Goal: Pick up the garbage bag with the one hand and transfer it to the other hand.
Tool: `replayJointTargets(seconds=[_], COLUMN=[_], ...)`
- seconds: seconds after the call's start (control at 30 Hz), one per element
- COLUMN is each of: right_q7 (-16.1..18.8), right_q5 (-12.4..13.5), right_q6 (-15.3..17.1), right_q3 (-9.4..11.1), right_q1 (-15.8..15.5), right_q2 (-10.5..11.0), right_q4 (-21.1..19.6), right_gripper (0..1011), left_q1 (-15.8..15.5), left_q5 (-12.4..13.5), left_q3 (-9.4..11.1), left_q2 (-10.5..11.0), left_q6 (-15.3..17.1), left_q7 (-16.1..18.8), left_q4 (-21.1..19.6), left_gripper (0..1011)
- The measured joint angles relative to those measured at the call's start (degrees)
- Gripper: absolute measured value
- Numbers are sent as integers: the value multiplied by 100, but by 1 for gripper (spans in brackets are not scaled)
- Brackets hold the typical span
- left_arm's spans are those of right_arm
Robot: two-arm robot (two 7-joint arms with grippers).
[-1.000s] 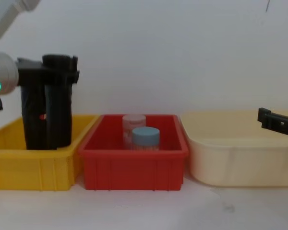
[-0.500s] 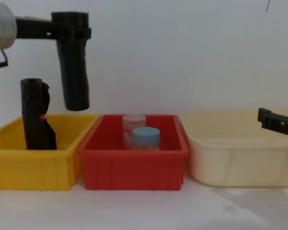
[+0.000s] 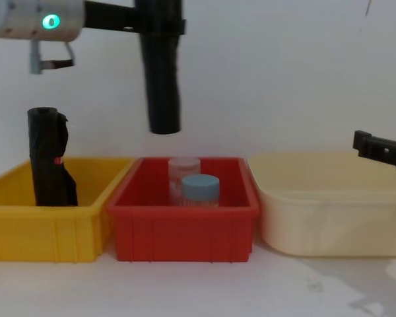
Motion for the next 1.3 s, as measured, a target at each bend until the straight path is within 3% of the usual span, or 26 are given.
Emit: replayJointTargets(seconds=[0.3,0.63,1.3], right_q7=[316,597,718], right_q5=[163,203,66], right_q6=[445,811,853], right_q3=[-50,-261,-458], right_q1=[228,575,1088], right_q2=[63,27,-309], right_q4=[-59,14,524], right_gripper=[1000,1000,1000], left_q1=[-458,-670,-693], left_q5=[40,37,-333], left_q3=[375,600,881], left_q2=[-330,-515,-625], left_q6=[-142,-188,103], left_q7=[-289,-467,-945], left_q4=[504,669,421], left_gripper=[524,524,524])
